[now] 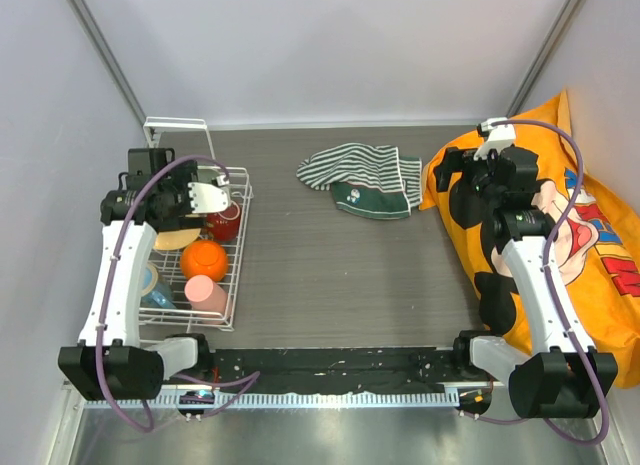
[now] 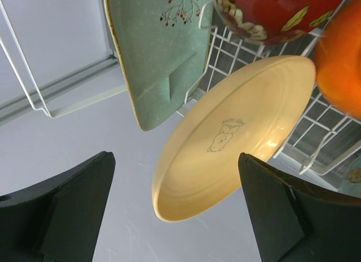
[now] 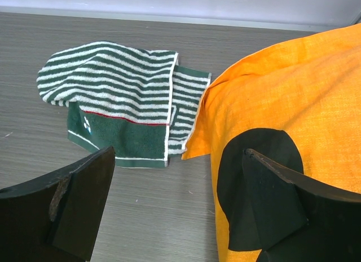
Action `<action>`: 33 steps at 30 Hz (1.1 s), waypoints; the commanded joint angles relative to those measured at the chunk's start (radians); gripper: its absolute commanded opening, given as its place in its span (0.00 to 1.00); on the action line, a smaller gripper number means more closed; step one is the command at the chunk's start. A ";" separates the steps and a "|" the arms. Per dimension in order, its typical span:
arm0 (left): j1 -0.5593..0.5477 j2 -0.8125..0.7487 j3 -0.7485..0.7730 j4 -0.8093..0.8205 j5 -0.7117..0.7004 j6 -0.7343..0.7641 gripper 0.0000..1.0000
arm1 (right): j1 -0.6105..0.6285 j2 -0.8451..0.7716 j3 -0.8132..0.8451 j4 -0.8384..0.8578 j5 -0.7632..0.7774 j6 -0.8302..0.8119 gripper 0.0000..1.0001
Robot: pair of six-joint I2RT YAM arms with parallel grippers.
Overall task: Unload the mixed dishes from the dish rack
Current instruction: Pick up the plate from the dish rack.
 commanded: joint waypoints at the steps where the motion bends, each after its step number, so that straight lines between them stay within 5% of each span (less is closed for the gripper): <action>1: 0.041 0.032 -0.007 0.104 -0.021 0.047 0.96 | 0.001 0.001 0.044 0.021 -0.013 -0.006 0.99; 14: 0.070 0.091 -0.030 0.193 -0.087 0.100 0.77 | 0.001 0.010 0.042 0.019 -0.016 -0.009 0.99; 25: 0.070 0.080 -0.053 0.222 -0.102 0.120 0.39 | 0.001 0.013 0.042 0.021 -0.012 -0.014 0.99; 33: 0.070 0.033 -0.052 0.224 -0.090 0.134 0.26 | 0.001 0.016 0.041 0.021 -0.010 -0.015 0.99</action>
